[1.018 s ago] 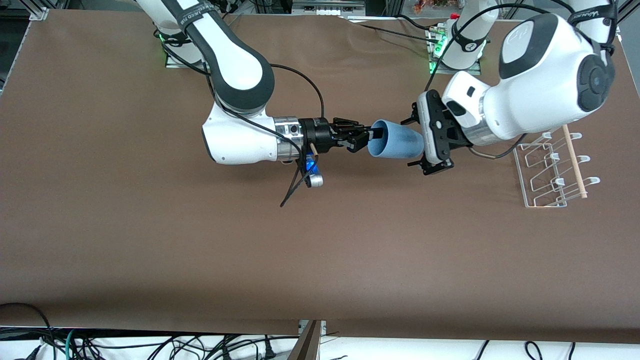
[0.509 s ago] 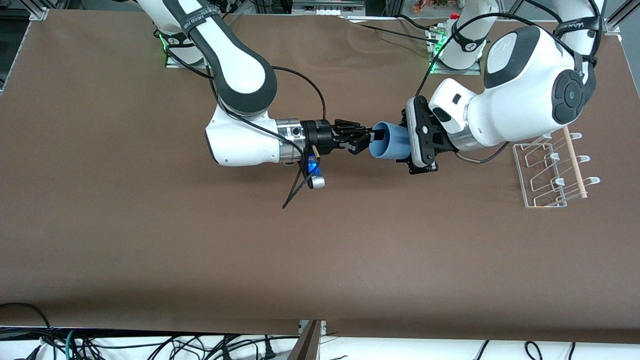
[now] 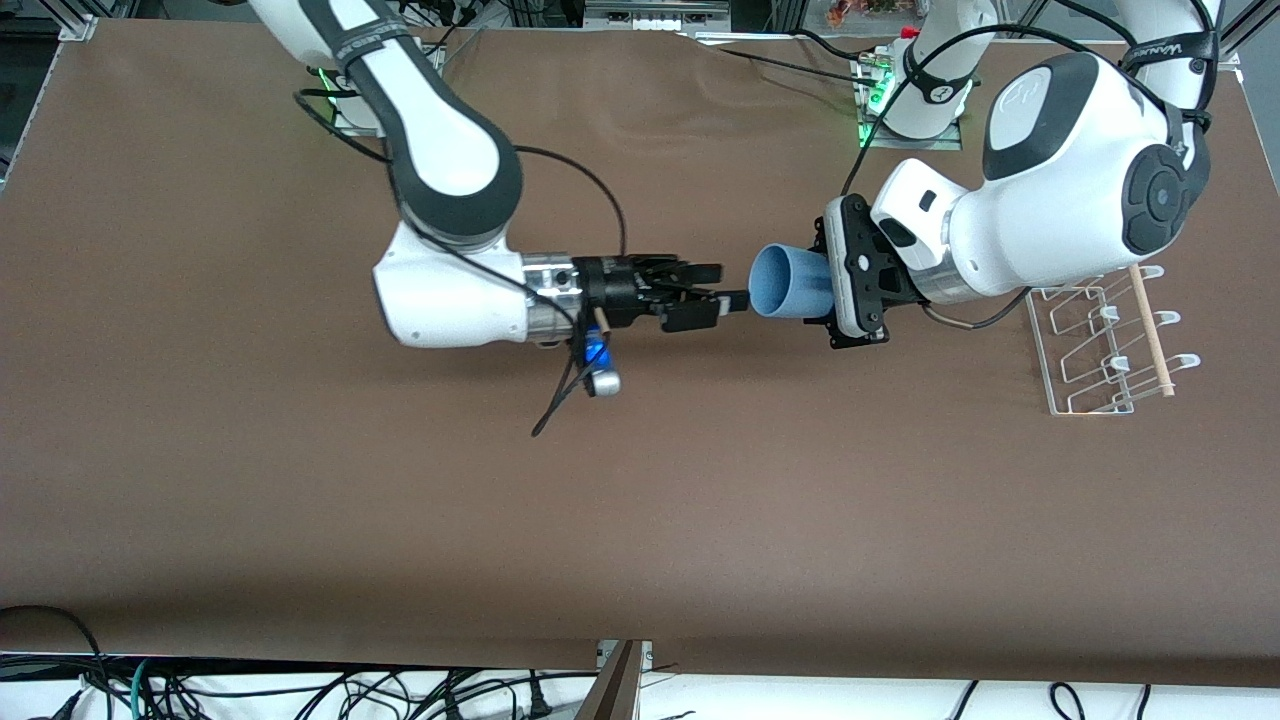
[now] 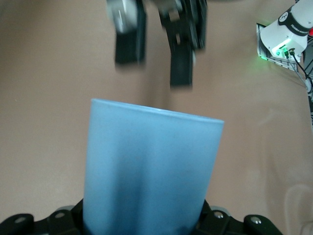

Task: Transfer cup to left arm and place on rack
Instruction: 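Open the right gripper and withdraw while the left gripper carries cup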

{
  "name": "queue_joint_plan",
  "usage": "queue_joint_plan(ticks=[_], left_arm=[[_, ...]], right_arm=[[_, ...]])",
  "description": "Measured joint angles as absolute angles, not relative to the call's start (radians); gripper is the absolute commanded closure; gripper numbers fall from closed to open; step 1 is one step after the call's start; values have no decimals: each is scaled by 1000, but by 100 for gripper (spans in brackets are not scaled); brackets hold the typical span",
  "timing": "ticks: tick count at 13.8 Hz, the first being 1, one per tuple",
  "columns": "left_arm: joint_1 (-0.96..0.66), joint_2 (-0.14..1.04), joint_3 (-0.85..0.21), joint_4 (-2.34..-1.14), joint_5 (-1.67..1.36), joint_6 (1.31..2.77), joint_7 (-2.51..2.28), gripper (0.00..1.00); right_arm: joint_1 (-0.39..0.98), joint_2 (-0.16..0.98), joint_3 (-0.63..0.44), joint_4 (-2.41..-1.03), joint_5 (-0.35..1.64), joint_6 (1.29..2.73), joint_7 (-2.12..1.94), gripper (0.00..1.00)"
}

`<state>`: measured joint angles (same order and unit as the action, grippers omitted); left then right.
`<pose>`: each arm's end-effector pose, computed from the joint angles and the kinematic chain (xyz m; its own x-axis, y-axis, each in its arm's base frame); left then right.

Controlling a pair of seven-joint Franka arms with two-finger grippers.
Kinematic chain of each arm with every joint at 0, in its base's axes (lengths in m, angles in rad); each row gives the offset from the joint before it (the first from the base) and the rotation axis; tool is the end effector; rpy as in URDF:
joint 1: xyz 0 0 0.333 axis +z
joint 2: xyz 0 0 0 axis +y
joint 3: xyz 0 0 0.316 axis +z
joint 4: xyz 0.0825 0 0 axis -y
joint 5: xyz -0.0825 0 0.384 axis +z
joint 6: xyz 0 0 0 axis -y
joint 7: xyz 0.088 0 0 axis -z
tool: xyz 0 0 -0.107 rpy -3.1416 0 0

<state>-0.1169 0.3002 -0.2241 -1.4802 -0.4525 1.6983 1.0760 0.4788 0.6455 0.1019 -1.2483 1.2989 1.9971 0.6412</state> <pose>0.6000 -0.2378 0.5137 0.2787 -0.8799 0.3849 -0.9367 -0.1606 0.3110 0.6150 0.4475 0.4424 0.6886 -0.0834 -0.7203 -0.6941 -0.3632 -0.6215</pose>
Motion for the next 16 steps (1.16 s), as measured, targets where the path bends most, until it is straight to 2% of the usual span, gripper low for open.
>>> queue_joint_plan(ticks=[3, 8, 12, 16], left_arm=[[-87, 300, -206, -1476, -370, 1640, 1077, 74], [-90, 301, -215, -1476, -24, 1596, 1026, 74], [-94, 301, -221, -1476, 334, 1466, 989, 74], [-88, 348, -209, -1488, 681, 1334, 985, 73]], right_arm=[[351, 630, 99, -1237, 1026, 1840, 633, 1], [204, 576, 94, -1229, 538, 1706, 588, 1], [104, 560, 76, -1229, 348, 1649, 493, 1], [97, 525, 58, -1229, 191, 1618, 490, 1]])
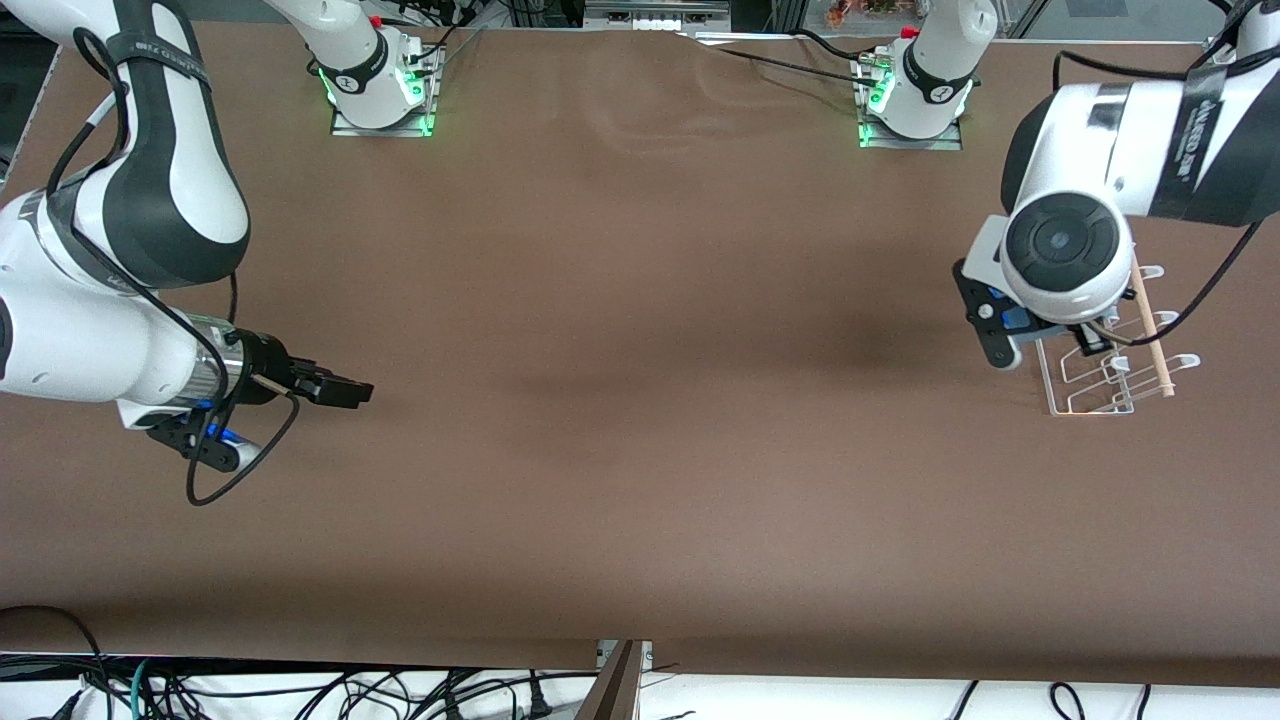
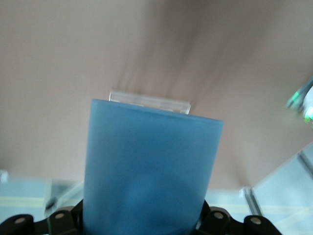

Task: Transfer cup to left arm and place on rack
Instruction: 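Open the right gripper and withdraw while the left gripper carries cup, then lower the cup onto the wire rack with the left gripper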

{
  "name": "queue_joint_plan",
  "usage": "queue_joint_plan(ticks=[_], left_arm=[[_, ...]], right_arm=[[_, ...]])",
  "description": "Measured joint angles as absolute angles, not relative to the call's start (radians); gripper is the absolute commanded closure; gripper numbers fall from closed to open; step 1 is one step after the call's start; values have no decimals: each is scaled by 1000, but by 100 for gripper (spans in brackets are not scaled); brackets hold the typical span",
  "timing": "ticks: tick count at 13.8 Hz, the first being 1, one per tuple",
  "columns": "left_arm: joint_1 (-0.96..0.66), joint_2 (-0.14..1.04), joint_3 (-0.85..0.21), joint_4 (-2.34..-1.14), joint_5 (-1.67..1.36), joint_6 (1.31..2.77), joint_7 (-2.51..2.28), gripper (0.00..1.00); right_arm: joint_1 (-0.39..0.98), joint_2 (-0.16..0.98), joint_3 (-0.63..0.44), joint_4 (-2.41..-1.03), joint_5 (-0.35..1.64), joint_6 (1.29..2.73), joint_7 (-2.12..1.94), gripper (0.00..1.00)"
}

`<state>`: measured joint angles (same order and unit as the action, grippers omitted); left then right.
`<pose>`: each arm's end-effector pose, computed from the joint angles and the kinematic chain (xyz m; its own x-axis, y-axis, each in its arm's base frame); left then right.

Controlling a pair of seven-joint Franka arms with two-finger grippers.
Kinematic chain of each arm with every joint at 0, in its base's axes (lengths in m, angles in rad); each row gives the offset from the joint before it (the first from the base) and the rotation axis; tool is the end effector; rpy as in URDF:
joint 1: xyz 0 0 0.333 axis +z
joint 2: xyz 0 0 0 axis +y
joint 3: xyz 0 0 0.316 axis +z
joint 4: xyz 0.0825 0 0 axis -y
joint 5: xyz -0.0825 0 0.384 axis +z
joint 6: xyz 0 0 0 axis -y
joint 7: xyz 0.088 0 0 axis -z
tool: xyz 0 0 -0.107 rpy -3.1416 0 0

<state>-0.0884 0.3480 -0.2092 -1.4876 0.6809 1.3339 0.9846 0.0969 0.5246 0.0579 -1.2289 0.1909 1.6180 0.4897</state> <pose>0.6097 -0.0868 0.4701 0.1724 -0.6932 -0.6998 -0.9543 -0.2935 0.0557 0.6855 0.1175 0.4615 0.9168 -0.3328 -0.2206 -0.3651 -0.9224 -0.1260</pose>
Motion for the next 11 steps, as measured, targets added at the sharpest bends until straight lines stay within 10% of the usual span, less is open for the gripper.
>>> queue_joint_plan(ticks=[11], left_arm=[[-99, 579, -210, -1534, 1098, 1197, 780, 73]], right_arm=[[28, 88, -24, -1626, 74, 1639, 135, 1]])
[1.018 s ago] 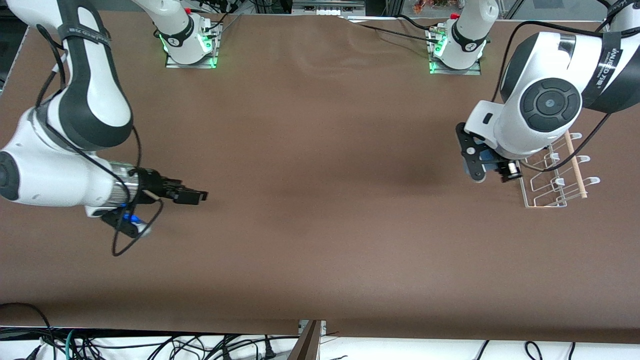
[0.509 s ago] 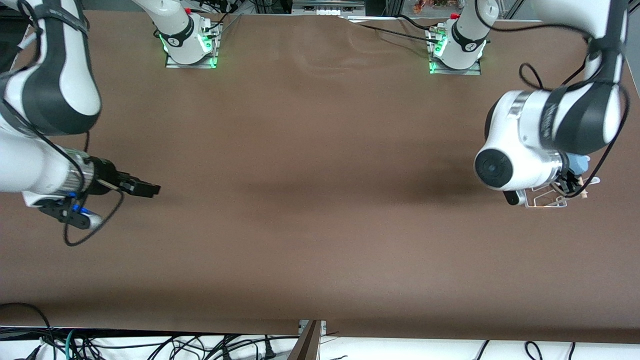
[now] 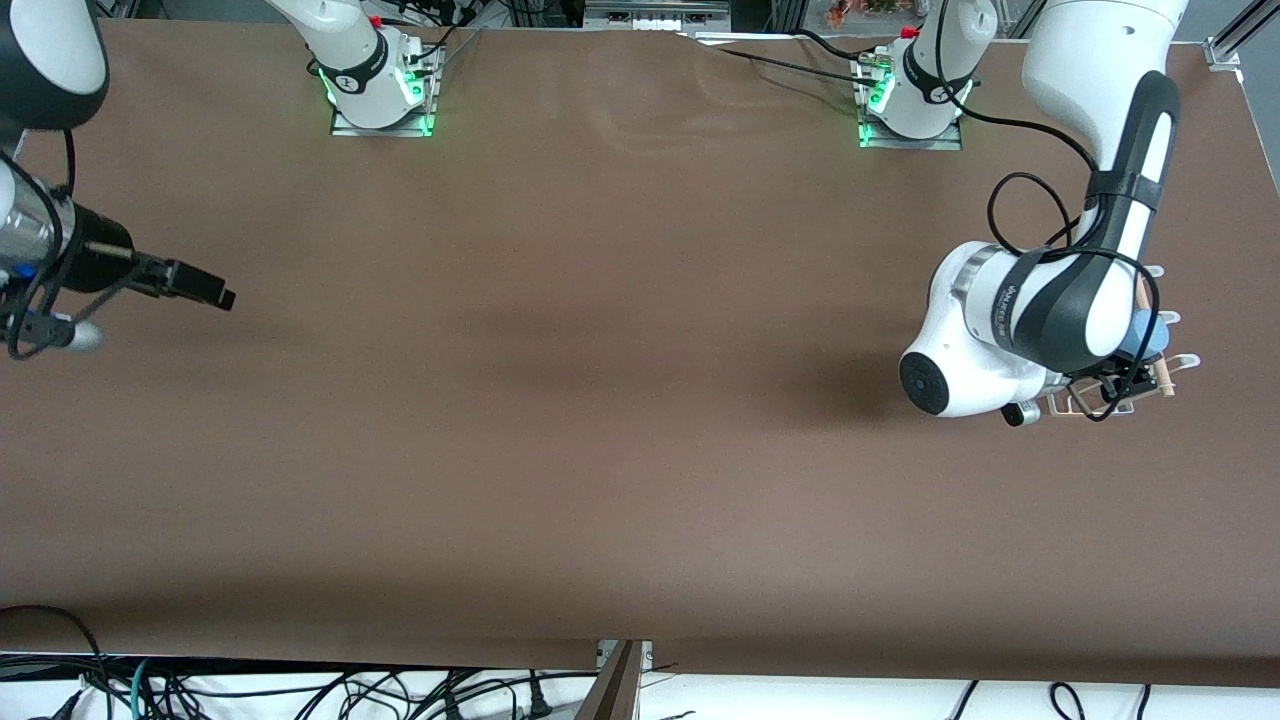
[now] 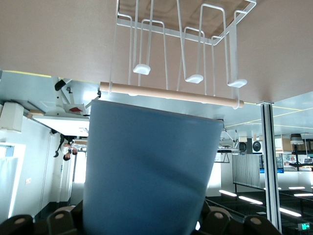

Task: Transfer cup to left arm and place on rack
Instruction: 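Lower the cup onto the wire rack with the left gripper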

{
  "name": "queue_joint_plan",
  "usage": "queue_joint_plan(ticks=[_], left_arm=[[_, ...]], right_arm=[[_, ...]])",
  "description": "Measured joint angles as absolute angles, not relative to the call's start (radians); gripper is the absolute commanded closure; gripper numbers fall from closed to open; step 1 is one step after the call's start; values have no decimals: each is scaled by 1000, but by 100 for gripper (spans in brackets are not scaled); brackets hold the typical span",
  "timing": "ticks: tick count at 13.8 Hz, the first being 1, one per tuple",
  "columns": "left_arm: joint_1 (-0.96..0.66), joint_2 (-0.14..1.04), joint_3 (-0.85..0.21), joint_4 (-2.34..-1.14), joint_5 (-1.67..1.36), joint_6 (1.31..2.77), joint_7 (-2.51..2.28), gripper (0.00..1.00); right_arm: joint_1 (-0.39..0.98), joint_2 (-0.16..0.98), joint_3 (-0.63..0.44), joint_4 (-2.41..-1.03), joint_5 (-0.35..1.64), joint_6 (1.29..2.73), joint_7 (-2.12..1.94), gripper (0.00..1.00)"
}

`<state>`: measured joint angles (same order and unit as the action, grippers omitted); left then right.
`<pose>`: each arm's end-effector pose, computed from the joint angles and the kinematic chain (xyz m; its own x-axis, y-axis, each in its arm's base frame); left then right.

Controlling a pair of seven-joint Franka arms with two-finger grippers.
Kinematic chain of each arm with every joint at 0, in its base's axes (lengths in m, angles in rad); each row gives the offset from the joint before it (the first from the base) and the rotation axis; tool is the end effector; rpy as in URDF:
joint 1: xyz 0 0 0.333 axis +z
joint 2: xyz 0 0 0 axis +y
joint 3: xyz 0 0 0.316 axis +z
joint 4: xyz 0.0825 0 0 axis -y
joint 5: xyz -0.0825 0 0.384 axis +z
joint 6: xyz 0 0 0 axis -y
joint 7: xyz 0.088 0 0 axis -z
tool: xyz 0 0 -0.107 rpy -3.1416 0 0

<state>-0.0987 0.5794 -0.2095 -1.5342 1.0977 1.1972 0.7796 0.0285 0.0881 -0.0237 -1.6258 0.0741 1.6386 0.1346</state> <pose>0.6281 -0.0532 0.3437 0.1310 -0.2447 -0.9607 -0.9474 -0.3165 -0.0486 0.5815 0.0108 0.5544 0.9874 -0.1341 -0.0843 -0.1394 -0.9884 -0.0604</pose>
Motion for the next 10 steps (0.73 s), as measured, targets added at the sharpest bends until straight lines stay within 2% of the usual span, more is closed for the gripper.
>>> queue_joint_plan(ticks=[4, 10], left_arm=[[-59, 585, -204, -1539, 1122, 1222, 648, 74], [-14, 635, -201, -1610, 1164, 1241, 589, 77]], right_arm=[[28, 25, -74, -1659, 61, 1611, 3, 1], [29, 66, -70, -1659, 29, 1630, -10, 1]])
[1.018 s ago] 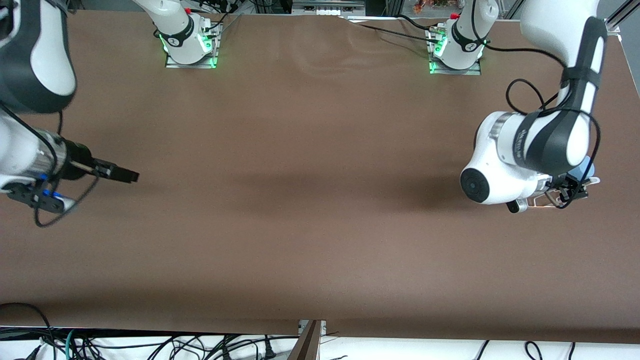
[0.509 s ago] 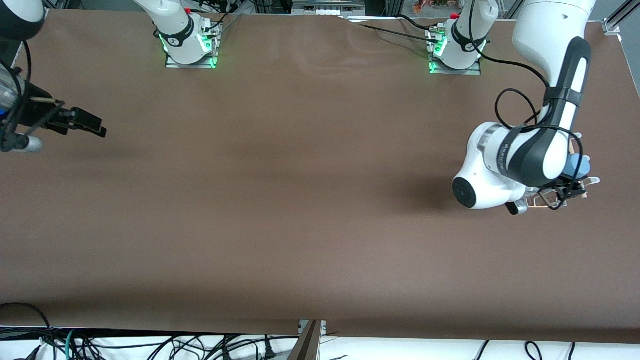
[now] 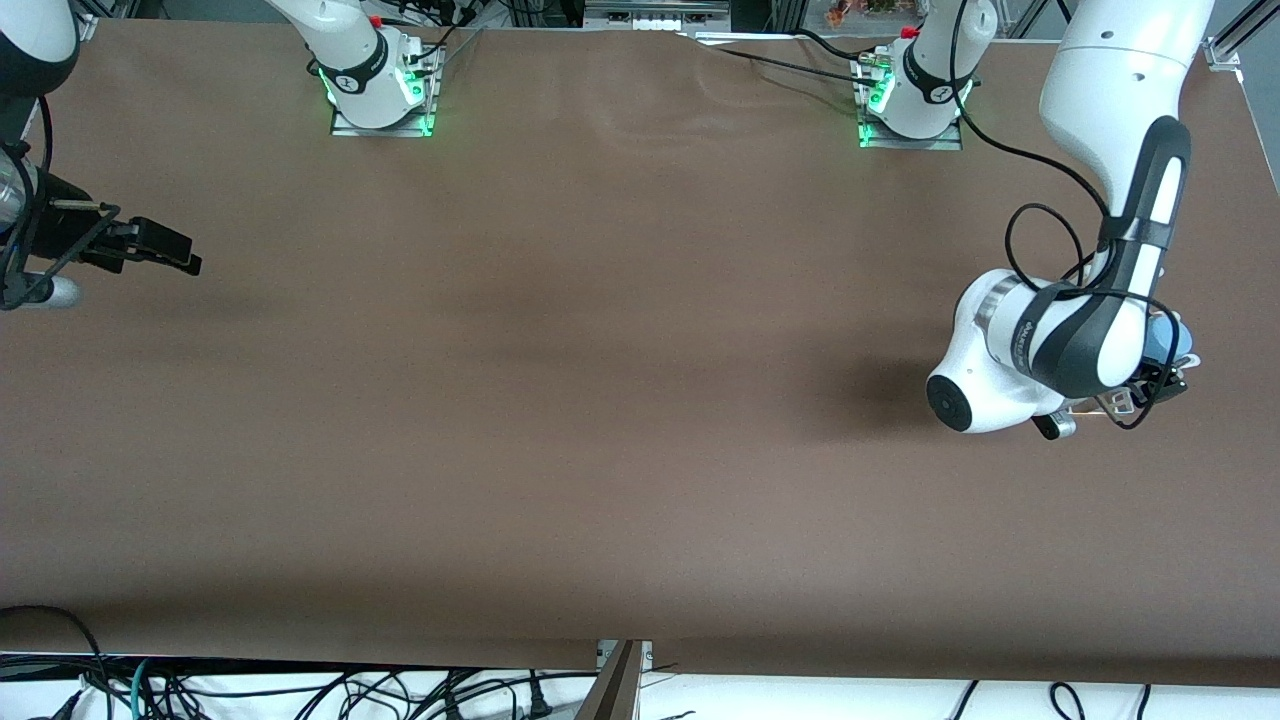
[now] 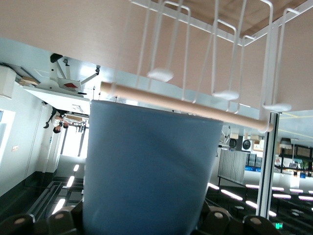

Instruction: Transfer cup to left arm and place on rack

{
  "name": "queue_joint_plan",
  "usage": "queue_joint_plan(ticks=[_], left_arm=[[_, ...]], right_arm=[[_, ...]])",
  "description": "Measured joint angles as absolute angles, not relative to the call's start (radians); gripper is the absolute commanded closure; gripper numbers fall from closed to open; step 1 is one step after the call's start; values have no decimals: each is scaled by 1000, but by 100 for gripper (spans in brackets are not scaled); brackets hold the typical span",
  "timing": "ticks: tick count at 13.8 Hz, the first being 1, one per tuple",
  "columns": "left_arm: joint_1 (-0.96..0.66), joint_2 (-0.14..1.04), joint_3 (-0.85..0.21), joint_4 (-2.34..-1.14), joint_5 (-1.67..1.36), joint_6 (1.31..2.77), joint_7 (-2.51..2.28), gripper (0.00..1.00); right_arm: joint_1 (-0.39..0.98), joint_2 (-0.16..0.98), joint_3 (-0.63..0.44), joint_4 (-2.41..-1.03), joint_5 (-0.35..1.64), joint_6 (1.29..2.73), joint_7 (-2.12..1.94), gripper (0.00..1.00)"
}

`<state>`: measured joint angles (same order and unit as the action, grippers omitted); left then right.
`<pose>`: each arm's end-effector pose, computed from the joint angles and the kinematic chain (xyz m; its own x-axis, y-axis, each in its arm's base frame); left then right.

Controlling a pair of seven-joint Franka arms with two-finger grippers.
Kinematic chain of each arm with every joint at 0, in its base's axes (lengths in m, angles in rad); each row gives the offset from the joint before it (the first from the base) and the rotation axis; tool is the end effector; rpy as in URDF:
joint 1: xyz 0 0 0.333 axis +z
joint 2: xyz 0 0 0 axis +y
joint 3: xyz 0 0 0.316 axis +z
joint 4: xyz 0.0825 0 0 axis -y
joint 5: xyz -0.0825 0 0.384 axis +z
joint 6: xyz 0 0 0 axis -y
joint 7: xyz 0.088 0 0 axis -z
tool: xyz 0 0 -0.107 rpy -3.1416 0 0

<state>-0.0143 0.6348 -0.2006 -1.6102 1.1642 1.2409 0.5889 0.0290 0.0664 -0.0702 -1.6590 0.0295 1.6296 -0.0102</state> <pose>0.6222 0.0051 0.2849 0.2199 -0.1278 -0.9671 -0.9185 -0.3611 -0.1612 0.5724 -0.0195 0.5504 0.9949 -0.0328 -0.0953 -0.0354 -0.9990 -0.0255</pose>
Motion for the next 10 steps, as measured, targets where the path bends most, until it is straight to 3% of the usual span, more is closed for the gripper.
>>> queue_joint_plan(ticks=[10], left_arm=[[73, 636, -198, -1653, 1201, 1319, 547, 78]], right_arm=[[30, 82, -67, -1659, 15, 1644, -12, 1]])
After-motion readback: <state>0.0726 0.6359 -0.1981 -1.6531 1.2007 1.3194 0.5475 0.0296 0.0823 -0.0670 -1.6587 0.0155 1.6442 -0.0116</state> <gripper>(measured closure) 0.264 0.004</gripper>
